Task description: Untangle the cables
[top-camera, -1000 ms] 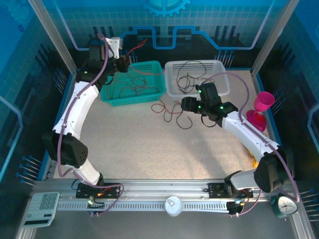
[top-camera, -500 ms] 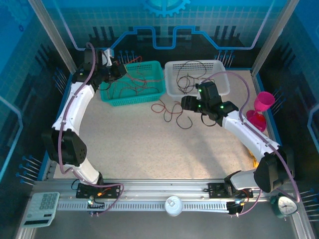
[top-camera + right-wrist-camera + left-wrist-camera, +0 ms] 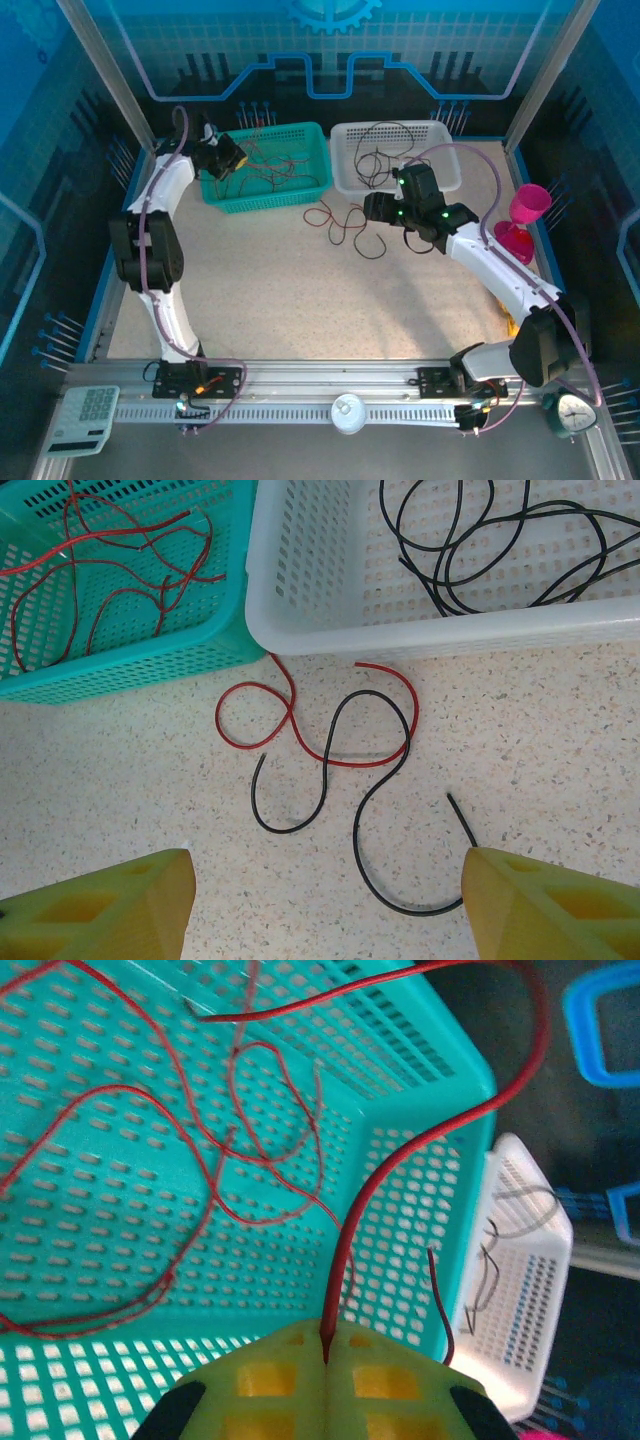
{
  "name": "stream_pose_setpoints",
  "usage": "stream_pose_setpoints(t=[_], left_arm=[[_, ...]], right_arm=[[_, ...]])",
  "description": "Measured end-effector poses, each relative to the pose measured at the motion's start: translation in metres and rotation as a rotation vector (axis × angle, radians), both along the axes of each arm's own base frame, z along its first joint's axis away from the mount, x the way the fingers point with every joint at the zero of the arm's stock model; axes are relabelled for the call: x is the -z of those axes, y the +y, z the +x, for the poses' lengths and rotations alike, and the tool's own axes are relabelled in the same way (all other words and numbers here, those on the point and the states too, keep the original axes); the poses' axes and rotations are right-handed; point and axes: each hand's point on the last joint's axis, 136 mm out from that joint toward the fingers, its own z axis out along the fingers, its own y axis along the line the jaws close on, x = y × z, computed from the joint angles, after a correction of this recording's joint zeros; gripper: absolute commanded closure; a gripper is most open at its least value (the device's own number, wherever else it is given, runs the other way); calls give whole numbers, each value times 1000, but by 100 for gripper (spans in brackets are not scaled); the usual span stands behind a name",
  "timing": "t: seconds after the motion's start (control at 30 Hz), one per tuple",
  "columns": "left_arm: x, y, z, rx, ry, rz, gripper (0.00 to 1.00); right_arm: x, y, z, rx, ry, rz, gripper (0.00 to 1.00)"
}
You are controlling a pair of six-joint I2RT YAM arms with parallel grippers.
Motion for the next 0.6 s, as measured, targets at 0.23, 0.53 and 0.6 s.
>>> stream_pose_setpoints(t=[0.23, 0.53, 0.6], left_arm=[[-4, 19, 28, -74, -29, 54, 98], [8, 15, 38, 28, -45, 311, 91], [16, 6, 33, 90, -34, 392, 84]], right_arm=[[0, 0, 0, -2, -1, -3, 28], [-4, -1, -2, -4, -10, -2, 28], [-4, -1, -2, -5, -9, -2, 28]])
